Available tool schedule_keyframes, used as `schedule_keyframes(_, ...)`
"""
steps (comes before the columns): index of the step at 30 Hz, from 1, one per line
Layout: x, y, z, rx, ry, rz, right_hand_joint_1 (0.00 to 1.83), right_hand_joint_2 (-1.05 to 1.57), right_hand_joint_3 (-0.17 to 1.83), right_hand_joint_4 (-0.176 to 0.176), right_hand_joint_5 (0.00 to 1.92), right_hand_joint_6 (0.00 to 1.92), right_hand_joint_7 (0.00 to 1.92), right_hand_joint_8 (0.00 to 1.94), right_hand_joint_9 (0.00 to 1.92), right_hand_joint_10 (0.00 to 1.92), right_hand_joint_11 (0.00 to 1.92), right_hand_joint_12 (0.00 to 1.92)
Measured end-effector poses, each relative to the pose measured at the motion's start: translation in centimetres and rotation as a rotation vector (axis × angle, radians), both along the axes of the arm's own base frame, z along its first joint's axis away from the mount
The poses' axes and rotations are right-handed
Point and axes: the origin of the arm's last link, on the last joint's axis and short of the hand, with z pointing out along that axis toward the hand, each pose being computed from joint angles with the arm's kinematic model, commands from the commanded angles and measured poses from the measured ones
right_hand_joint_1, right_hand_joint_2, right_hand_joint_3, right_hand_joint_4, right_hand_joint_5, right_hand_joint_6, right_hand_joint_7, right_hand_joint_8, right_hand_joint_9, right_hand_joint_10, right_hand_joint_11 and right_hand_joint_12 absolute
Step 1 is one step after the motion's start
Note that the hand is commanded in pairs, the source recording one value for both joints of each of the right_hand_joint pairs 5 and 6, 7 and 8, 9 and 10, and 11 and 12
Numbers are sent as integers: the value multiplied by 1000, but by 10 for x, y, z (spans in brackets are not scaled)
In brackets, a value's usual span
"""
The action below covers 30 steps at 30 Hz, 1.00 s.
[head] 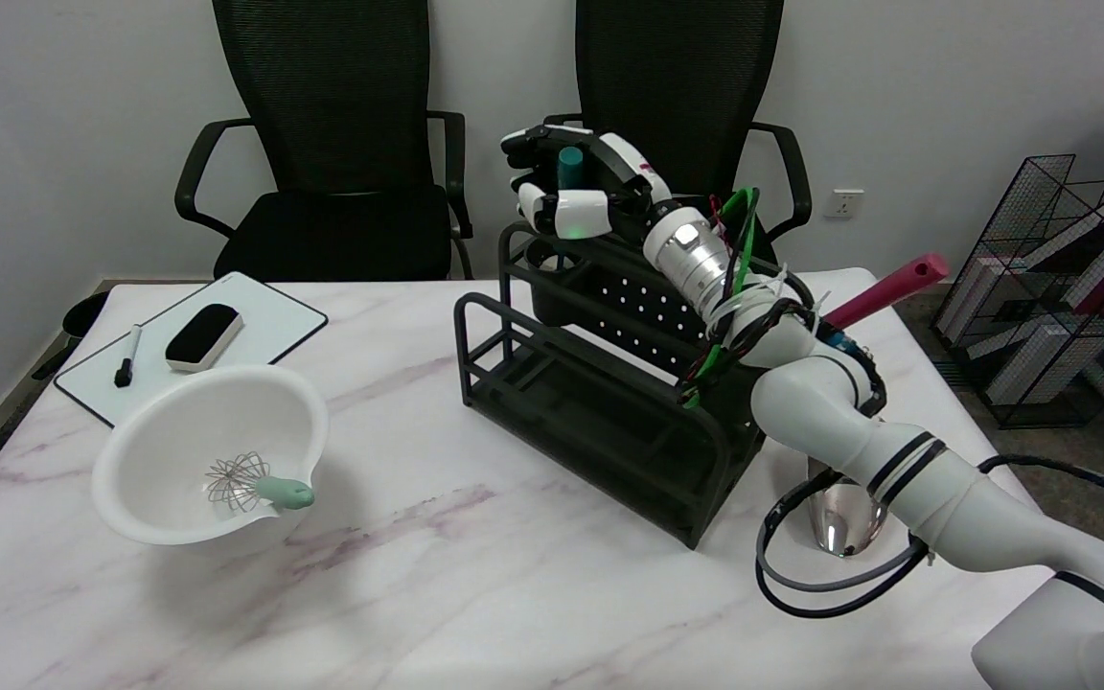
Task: Pick up the blue sponge bottle brush.
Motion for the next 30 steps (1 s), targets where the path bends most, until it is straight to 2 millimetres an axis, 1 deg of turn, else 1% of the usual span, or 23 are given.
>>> schedule_keyframes(4,0,0,0,-10,-10,19,1163,522,1228,0,665,665,626,626,752,752,850,850)
schedule_keyframes(7,-1,0,0,-19,-20,35,1161,537,1218,0,692,692,697,697,778,778,865,865)
schedule_keyframes(12,-4,0,-2,-32,-37,57,1158,538,1227,0,720,720,744,744,796,796,870,870)
schedule_keyframes(27,-19,2,-14,-71,-99,122,1142,557,1249,0,783,783,823,823,845,845,875,875)
schedule_keyframes(28,-20,2,-15,-73,-102,126,1140,569,1228,0,802,802,875,875,862,862,893,893)
schedule_keyframes(30,-21,3,-17,-76,-106,132,1128,591,1169,0,877,877,1026,1026,963,963,1063,1063)
